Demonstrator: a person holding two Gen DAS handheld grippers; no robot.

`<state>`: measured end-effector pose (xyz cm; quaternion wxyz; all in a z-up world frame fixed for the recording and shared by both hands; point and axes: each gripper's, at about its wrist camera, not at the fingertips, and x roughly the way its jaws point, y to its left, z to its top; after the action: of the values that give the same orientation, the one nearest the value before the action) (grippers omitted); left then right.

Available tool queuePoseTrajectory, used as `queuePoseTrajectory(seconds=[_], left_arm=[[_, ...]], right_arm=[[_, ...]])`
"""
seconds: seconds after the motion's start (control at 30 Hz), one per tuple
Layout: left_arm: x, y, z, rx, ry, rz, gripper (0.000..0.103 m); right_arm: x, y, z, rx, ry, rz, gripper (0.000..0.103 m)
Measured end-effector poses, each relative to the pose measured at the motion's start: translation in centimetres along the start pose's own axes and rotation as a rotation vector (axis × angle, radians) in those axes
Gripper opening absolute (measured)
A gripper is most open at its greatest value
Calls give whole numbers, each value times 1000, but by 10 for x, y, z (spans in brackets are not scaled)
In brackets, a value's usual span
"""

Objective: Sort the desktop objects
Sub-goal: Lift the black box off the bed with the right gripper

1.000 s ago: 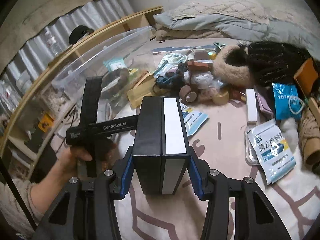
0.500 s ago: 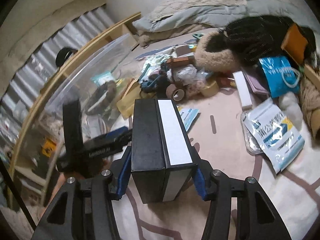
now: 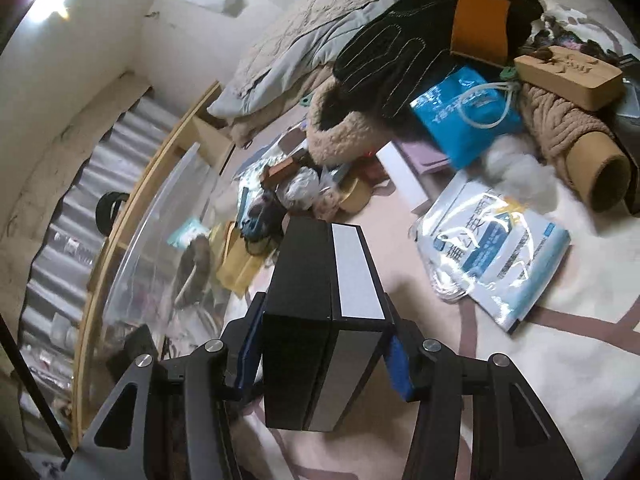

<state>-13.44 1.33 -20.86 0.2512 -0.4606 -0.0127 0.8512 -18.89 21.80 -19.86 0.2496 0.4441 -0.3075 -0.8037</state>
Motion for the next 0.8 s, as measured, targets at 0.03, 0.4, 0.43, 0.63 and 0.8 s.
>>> queuePoseTrajectory(seconds=[0.03,0.4,0.43,0.63,0.8], left_arm=[[4,-10,-2,34,25,-32,98],[14,-31,-3,-22,60,-204,96],[15,-27,-2,-50,59,-216,96],[16,-13,4,-152,50,-234,67],[12,-21,5,-105,40,-209,54]], right_arm=[[0,0,0,-1,-1,-1,53],[1,10,-3,-59,0,-30,53],[1,10,-4,-62,0,-33,53],[0,23,-13,-106,1,-63,53],[2,31,-16,-129,2,-90,53]])
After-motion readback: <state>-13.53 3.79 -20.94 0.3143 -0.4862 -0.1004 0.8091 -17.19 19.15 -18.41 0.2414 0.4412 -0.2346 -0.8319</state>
